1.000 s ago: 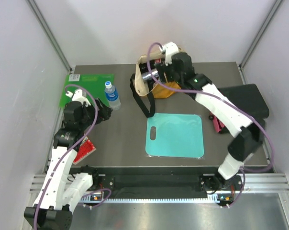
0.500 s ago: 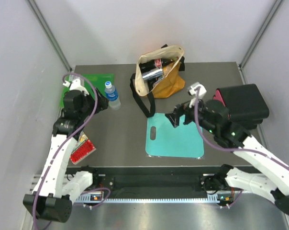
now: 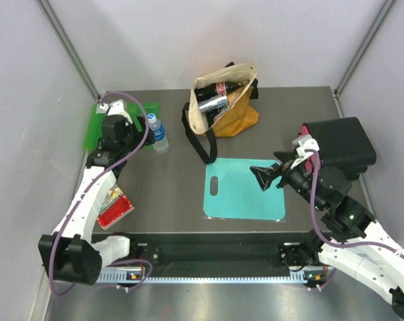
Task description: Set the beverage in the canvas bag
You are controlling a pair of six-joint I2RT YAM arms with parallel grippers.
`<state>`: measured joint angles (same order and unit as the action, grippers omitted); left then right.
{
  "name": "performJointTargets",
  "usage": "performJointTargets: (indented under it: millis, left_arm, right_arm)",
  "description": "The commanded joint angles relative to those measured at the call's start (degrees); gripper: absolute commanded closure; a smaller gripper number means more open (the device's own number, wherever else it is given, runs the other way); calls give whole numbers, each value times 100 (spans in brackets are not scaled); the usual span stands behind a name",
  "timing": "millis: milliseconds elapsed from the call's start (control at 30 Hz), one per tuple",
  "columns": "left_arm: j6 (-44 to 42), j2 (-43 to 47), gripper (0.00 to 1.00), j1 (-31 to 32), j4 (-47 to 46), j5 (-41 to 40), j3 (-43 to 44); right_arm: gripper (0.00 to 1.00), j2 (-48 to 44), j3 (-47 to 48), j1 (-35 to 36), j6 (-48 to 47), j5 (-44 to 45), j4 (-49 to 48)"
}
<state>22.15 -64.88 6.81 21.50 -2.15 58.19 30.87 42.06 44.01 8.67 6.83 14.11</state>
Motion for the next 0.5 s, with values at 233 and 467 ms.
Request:
performJointTargets:
  millis: [233, 467]
  left_arm:
    - [-572, -1314, 10, 154, -1307, -389, 464]
    - [-677, -1860, 11, 163, -1859, -470, 719]
  right_arm:
    - [0, 120, -23, 11, -40, 99, -400]
    - [0, 182, -49, 20, -102, 81, -470]
